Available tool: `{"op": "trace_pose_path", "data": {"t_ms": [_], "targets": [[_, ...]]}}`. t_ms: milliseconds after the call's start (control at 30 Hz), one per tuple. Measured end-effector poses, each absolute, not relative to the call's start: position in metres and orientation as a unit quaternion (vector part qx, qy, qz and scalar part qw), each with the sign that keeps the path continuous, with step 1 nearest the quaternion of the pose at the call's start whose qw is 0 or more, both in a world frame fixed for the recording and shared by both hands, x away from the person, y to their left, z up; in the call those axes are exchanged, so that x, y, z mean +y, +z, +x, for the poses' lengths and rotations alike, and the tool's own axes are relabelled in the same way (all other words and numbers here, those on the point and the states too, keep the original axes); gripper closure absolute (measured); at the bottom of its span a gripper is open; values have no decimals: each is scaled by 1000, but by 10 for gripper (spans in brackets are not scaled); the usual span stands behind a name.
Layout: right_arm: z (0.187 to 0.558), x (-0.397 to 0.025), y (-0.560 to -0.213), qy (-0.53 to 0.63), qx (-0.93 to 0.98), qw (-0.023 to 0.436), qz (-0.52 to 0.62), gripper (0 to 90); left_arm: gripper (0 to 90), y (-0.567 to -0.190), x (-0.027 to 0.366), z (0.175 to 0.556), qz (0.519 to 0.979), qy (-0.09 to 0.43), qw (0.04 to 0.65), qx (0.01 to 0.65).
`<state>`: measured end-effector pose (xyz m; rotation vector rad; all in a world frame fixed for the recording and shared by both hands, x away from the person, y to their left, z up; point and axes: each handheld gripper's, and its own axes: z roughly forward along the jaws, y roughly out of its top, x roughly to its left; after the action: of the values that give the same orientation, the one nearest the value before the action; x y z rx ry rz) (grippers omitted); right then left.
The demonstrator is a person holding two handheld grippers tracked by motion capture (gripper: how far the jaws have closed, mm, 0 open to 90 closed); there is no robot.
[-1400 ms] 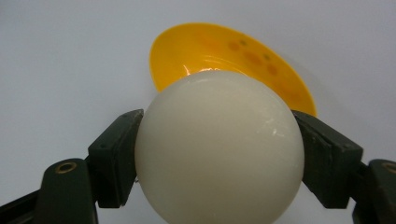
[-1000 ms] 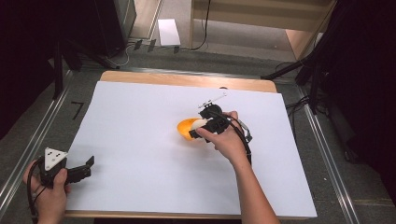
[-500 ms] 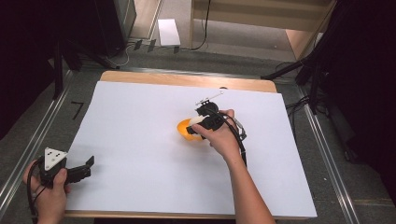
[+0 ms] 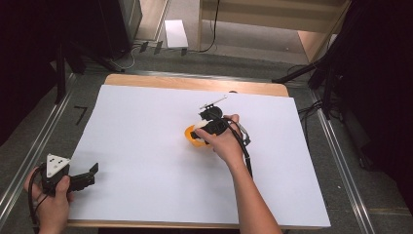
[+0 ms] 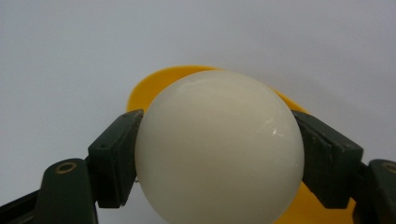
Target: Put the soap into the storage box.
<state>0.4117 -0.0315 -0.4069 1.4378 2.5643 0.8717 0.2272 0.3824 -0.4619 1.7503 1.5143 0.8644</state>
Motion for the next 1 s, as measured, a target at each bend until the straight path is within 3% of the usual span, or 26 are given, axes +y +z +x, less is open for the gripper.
{"op": "trace_pose_path", "data": {"t_ms": [733,1000], "targets": [[417,-30,-422,250,835,21,489,236,3,-462,383,228,671,326,328,580],[412,-38,-407,284,819,36,497,143,3,-462,383,228,670,326,328,580]]}}
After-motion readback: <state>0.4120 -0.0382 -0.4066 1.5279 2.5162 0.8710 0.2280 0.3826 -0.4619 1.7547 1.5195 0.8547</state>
